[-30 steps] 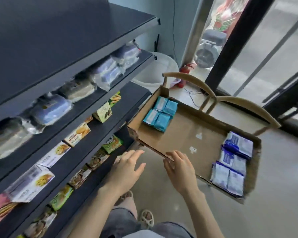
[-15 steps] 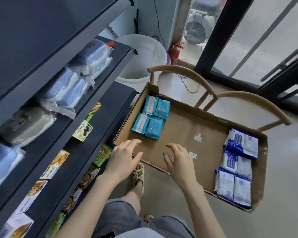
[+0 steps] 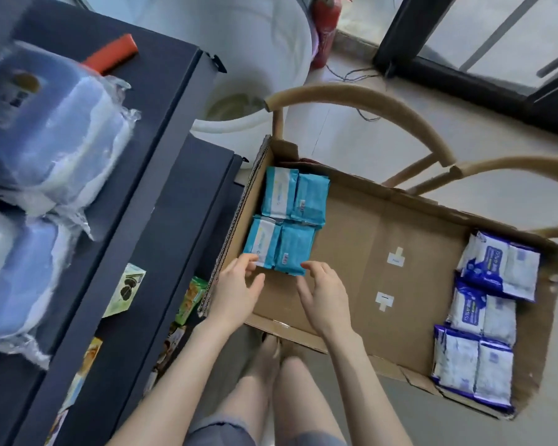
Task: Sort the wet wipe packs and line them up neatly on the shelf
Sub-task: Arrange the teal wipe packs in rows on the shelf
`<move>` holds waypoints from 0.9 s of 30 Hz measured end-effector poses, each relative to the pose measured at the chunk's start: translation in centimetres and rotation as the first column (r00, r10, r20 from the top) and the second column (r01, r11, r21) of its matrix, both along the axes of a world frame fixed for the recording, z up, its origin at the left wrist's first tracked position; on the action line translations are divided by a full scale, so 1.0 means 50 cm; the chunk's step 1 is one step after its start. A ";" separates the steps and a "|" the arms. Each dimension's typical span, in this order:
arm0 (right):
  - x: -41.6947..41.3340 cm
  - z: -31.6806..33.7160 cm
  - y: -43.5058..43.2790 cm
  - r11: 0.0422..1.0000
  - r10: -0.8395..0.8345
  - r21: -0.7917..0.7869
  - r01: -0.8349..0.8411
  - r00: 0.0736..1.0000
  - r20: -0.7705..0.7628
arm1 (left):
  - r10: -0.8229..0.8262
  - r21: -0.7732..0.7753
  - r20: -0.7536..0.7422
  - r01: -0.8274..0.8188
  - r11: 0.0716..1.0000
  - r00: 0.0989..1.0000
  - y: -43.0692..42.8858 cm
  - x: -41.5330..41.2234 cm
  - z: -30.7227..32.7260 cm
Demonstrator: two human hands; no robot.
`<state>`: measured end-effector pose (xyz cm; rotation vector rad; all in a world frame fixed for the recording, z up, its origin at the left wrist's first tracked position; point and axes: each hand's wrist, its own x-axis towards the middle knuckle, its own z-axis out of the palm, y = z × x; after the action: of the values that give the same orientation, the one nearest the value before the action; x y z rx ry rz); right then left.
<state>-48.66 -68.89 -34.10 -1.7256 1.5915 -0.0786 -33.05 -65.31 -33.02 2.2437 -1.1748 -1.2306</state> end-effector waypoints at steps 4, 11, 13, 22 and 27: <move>0.015 -0.104 -0.048 0.993 -0.073 0.098 0.072 0.997 0.007 | 0.071 0.057 -0.001 -0.070 0.996 0.998 -0.063 0.001 -0.111; 0.032 -0.284 -0.112 0.955 -0.229 0.194 0.225 0.974 -0.004 | 0.178 0.160 0.051 -0.184 0.970 0.983 -0.131 -0.004 -0.286; 0.035 -0.321 -0.120 0.940 -0.288 0.194 0.282 0.958 0.002 | 0.200 0.172 0.092 -0.214 0.962 0.975 -0.135 -0.010 -0.327; 0.044 -0.398 -0.118 0.842 -0.515 0.200 0.500 0.857 0.028 | 0.238 0.094 0.285 -0.274 0.957 0.929 -0.136 -0.032 -0.394; 0.044 -0.396 -0.111 0.795 -0.571 0.267 0.545 0.821 0.026 | 0.278 0.079 0.248 -0.305 0.949 0.928 -0.137 -0.029 -0.384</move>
<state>-46.48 -74.43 -53.90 -0.9959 1.8955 -0.2467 -34.51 -72.15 -52.22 2.5936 -0.8157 -0.9590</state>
